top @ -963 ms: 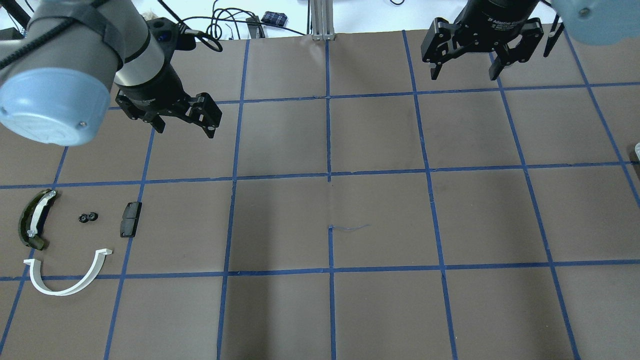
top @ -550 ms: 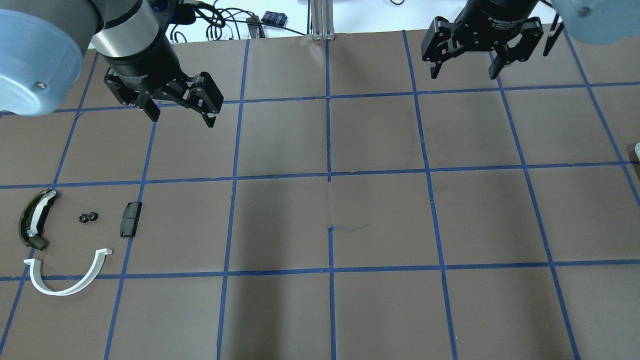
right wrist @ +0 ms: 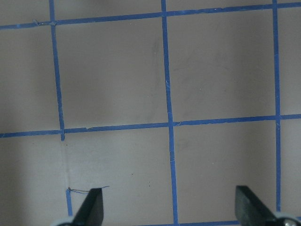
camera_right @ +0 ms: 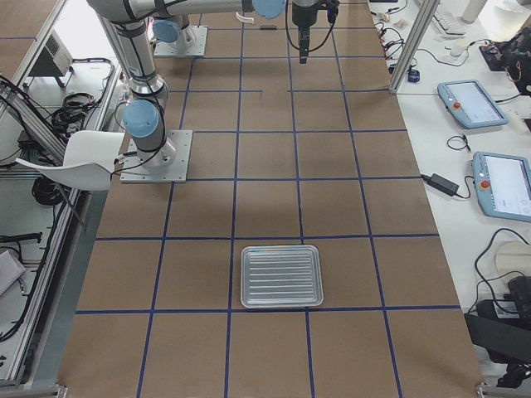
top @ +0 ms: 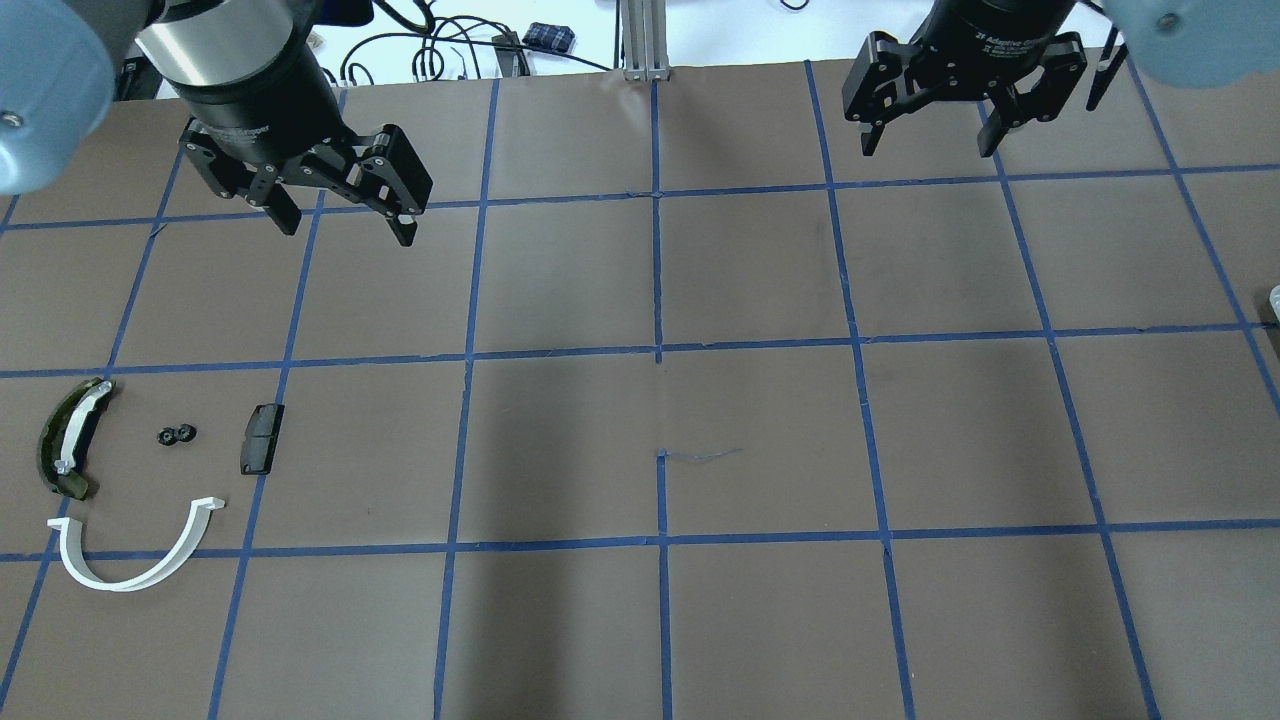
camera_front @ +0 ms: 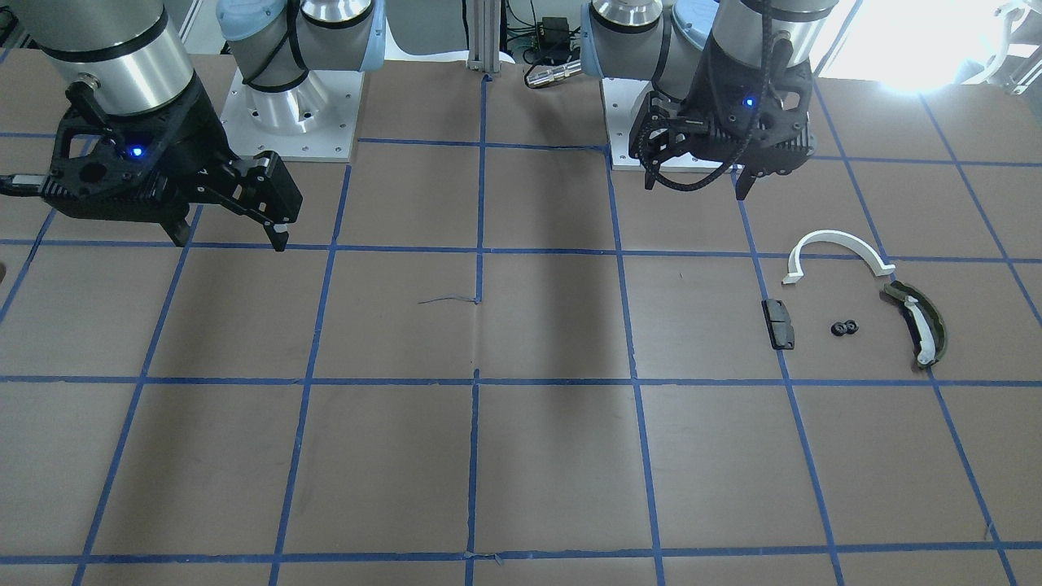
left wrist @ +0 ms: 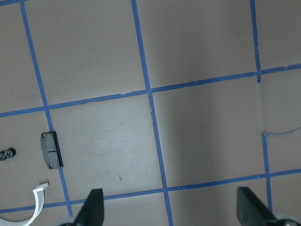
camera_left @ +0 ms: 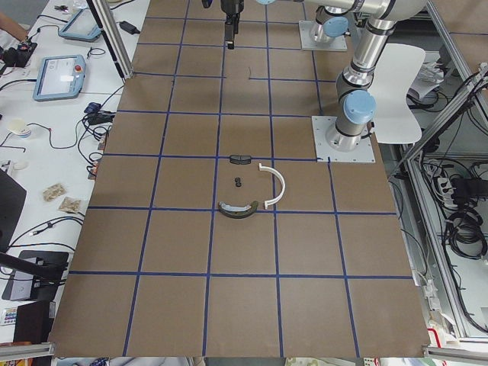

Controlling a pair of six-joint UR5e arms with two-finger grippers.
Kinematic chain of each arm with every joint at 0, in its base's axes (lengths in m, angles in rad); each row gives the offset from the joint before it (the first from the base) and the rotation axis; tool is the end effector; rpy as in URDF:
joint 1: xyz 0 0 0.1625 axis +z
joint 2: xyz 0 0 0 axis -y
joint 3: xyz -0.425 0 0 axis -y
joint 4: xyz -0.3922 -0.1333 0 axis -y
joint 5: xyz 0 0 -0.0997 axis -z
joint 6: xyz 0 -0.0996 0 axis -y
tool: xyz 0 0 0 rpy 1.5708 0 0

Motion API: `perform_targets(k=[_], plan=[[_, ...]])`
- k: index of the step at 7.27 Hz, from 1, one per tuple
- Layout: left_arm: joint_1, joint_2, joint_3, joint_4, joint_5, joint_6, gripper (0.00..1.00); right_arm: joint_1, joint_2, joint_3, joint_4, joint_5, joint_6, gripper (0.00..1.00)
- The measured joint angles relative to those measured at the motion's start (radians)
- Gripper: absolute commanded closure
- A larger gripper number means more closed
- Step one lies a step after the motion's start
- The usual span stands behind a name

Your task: Place bearing gear from tray to pile

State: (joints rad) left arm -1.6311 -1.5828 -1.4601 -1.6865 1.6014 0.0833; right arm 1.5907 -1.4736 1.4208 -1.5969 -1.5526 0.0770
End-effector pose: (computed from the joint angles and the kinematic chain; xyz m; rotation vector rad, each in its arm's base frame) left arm -0.1598 -0.4846 0.5249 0.2236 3.1030 0.0270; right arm 0.1458 -0.5373 0.5148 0.0879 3.1160 -0.1215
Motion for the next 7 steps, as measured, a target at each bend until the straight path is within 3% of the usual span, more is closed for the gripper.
perform_targets(k=[7], plan=[[0.083,0.035,-0.001,-0.01,-0.049,0.043,0.0,-0.001,-0.001,0.001,0.0,-0.001,-0.002,0.0]])
